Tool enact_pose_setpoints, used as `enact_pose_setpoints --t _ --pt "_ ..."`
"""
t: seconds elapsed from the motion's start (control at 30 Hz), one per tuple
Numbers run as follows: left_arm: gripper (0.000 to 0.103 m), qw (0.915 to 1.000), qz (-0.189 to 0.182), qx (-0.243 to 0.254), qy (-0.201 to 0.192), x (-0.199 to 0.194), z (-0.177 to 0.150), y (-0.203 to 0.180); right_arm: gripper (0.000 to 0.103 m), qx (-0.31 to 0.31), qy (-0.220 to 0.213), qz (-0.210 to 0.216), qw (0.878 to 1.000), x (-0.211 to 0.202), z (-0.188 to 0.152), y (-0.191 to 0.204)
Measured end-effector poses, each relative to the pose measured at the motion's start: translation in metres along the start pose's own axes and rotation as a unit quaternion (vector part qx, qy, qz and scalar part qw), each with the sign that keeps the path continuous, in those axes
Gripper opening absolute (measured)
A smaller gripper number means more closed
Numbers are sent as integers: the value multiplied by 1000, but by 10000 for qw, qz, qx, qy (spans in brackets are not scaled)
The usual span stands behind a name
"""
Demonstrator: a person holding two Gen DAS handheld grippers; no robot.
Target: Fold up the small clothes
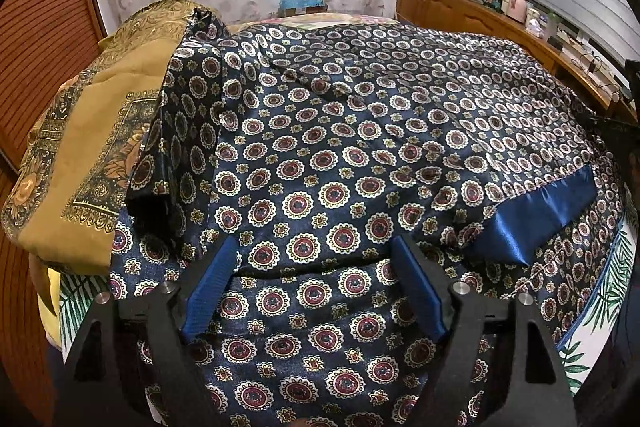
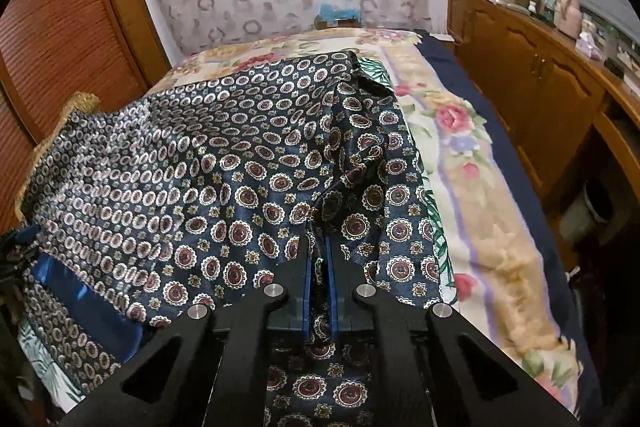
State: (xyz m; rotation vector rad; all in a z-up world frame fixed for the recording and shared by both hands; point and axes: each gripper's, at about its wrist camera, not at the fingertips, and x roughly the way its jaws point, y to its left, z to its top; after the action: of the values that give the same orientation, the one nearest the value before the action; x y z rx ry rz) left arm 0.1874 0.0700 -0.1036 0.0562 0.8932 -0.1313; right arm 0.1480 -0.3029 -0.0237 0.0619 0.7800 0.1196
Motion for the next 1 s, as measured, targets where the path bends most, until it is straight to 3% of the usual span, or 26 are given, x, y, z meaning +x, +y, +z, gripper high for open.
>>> enact_pose_setpoints --t 0.3,0.53,0.67,0.8,0.83,0.93,1.0 --pt "89 10000 32 -42 19 2 -1 2 6 -80 -109 -168 9998 21 -4 9" --pt "89 10000 4 59 6 -5 -4 3 3 64 -119 -57 9999 20 -8 4" --pt "83 9991 -166 -208 -321 -29 -9 18 3 -48 -112 -178 9998 20 -7 9" --pt "62 9962 -115 -601 -622 -57 -12 45 3 -62 -113 -174 9998 20 -7 10" --pt "53 9961 -94 -615 -624 -58 -12 49 3 -50 -114 -156 9998 20 -7 9" --pt "38 9965 -102 -640 -535 -57 -12 58 3 -23 -113 -107 9999 21 -7 7" --pt "37 9963 -103 -685 -516 -55 -12 61 3 -21 -114 -100 9999 21 -7 5"
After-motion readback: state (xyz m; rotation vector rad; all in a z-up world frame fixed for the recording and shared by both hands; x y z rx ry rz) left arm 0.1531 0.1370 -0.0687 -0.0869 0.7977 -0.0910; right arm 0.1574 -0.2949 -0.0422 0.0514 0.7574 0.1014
